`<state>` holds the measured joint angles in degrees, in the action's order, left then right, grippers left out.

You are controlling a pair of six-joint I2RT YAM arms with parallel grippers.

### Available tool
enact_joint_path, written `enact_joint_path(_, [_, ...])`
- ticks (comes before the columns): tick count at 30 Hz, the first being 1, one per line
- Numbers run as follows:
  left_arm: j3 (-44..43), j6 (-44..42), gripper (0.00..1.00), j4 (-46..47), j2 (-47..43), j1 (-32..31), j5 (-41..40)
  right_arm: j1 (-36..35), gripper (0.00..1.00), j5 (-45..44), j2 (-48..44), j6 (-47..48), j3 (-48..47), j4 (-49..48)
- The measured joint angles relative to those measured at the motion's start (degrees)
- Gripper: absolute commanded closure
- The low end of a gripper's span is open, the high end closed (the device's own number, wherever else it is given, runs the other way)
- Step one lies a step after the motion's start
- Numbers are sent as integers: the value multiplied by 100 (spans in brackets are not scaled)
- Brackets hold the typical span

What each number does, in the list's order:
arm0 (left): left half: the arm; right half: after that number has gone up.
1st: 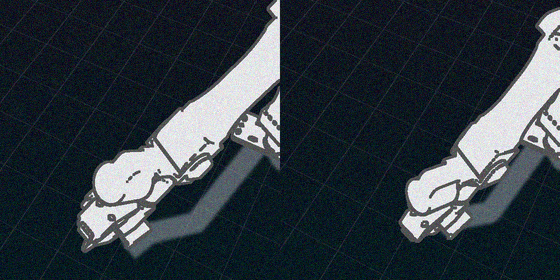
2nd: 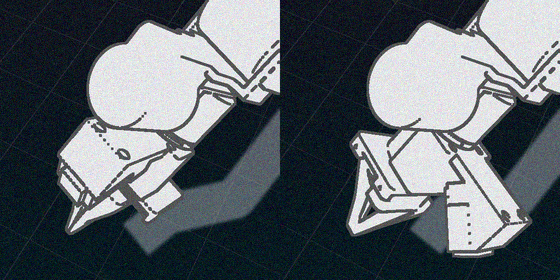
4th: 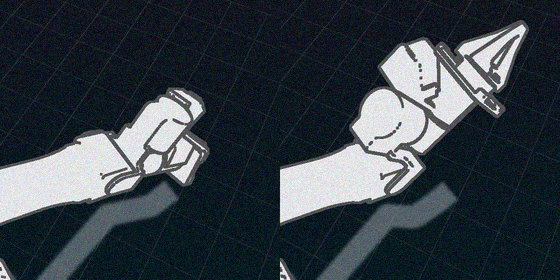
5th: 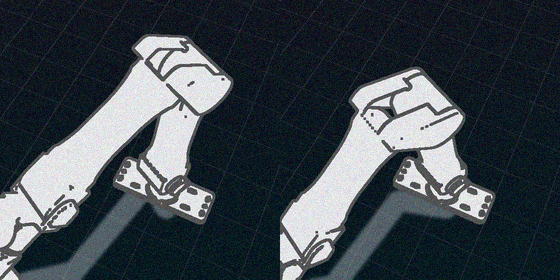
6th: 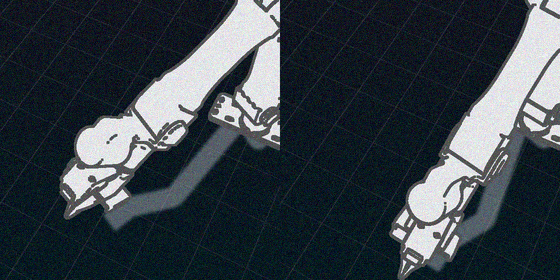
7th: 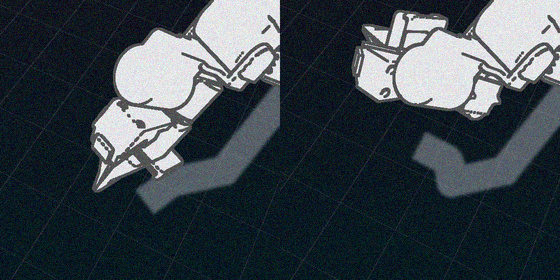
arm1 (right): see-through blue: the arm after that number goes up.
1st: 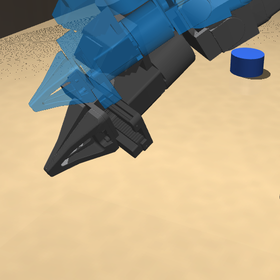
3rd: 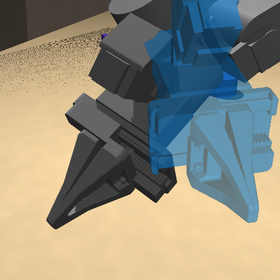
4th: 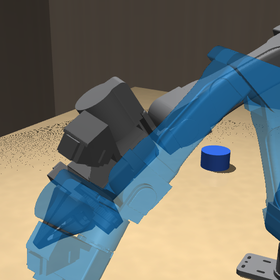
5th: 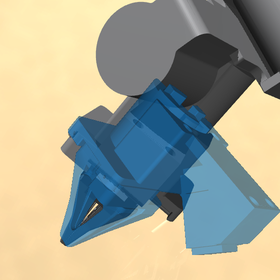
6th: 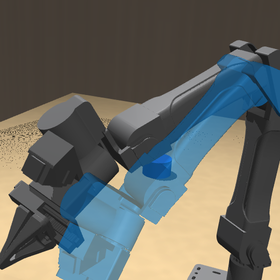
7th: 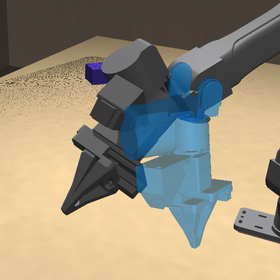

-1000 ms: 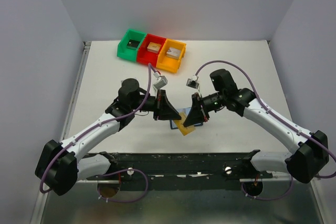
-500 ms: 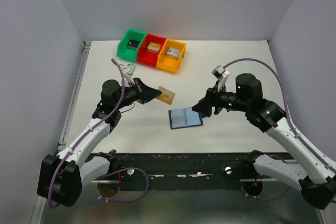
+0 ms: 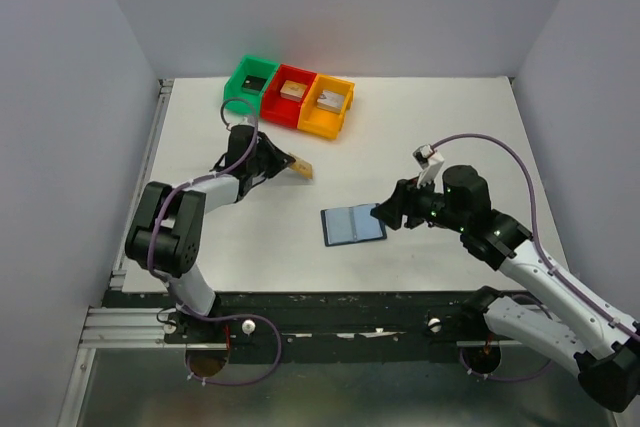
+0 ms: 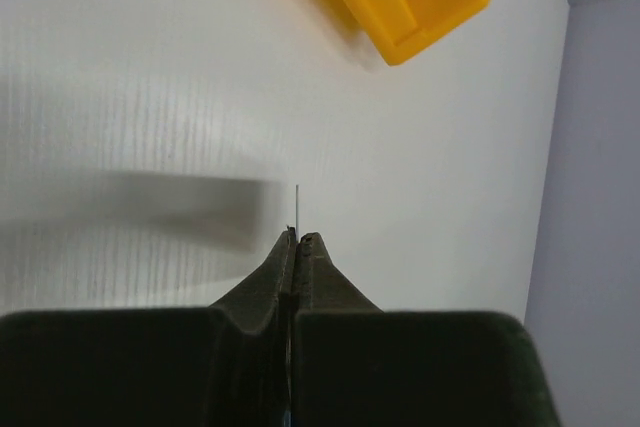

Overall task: Take the credit cards out of the card holder
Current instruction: Place the credit card at the center of the board.

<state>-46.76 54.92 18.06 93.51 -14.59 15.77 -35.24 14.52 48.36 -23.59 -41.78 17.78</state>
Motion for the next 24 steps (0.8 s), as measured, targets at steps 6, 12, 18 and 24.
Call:
enact_joint_path(6, [-656, 4, 100, -13, 824, 79, -164, 0, 37, 90, 85, -39, 50, -105])
enact_joint_path(12, [-1040, 74, 100, 166, 1401, 153, -173, 0, 37, 168, 387, -37, 48, -181])
enact_joint_path(18, [-1187, 111, 96, 310, 1685, 164, -136, 0, 36, 197, 590, -31, 48, -186])
enact_joint_path(24, [-1274, 87, 74, 409, 1836, 164, -20, 0, 35, 205, 647, 15, 48, -184])
